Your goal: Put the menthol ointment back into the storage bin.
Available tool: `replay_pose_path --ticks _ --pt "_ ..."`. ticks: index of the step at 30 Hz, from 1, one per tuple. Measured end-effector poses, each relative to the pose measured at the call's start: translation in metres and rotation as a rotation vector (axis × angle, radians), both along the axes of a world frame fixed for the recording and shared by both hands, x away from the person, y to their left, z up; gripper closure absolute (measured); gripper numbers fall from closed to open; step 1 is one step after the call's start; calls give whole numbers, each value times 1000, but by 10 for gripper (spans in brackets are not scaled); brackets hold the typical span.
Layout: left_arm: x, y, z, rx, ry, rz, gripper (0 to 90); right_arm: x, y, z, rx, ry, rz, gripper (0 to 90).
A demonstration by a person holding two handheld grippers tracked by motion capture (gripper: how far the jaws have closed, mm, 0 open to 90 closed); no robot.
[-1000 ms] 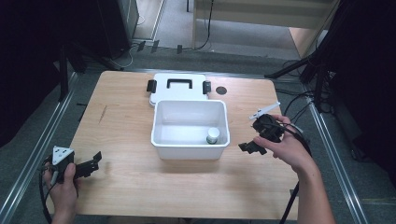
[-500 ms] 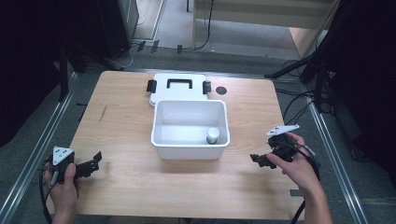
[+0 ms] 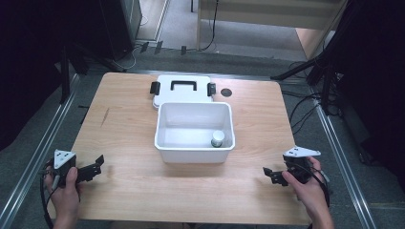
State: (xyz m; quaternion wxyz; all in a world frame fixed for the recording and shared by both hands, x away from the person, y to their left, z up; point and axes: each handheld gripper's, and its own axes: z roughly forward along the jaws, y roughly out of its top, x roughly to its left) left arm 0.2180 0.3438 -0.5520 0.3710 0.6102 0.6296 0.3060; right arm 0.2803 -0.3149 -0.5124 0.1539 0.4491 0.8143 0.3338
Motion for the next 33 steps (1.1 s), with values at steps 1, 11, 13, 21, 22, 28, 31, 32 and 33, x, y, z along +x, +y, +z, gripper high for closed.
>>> replay_pose_path --ticks 1,11,13,21,22,28,31,32,33 --pt "0 0 0 0 0 0 3 -5 -7 -5 36 -21 -22 32" --pt "0 0 0 1 3 -3 3 -40 -36 -27 165 -119 -110 23" --pt "0 0 0 -1 2 -1 3 -45 -39 -28 173 -144 -110 14" --pt "0 0 0 -4 0 0 3 -61 -46 -33 187 -206 -156 10" --pt "0 0 0 -4 0 0 3 -61 -46 -33 187 -206 -156 10" --pt "0 0 0 -2 3 -4 3 -63 -44 -34 205 -251 -188 16" --pt "0 0 0 -3 4 -5 3 -60 -42 -34 210 -248 -201 16" --pt "0 1 0 -4 4 -5 3 -59 -39 -34 195 -242 -226 16" --pt "0 1 0 -4 6 -6 3 -58 -35 -34 164 -245 -245 16"
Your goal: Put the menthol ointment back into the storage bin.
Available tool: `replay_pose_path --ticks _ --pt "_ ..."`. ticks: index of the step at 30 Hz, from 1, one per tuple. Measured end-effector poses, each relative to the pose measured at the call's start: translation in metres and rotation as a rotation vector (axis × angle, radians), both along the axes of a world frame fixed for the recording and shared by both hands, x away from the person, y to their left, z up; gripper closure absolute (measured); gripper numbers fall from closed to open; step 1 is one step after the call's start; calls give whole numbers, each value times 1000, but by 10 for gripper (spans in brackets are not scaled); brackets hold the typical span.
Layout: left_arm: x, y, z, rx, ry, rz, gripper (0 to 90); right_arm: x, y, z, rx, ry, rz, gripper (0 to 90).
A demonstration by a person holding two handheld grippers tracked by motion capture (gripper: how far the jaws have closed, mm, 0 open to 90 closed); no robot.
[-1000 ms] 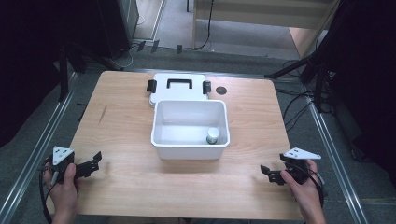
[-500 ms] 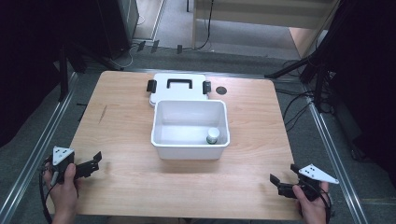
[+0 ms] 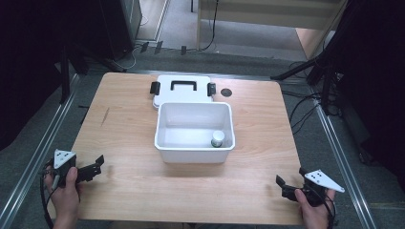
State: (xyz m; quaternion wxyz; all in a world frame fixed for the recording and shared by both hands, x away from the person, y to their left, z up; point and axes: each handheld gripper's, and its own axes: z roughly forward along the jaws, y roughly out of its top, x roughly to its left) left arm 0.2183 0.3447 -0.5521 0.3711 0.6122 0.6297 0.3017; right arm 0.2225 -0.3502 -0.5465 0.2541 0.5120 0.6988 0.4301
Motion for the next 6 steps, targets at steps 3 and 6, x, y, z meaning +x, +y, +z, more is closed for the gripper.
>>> replay_pose_path --ticks 3,6 --pt "0 0 0 -7 -2 4 3 1 4 0 -43 -1 -3 16" --pt "0 0 0 -11 -3 3 3 3 8 0 -51 2 3 16"
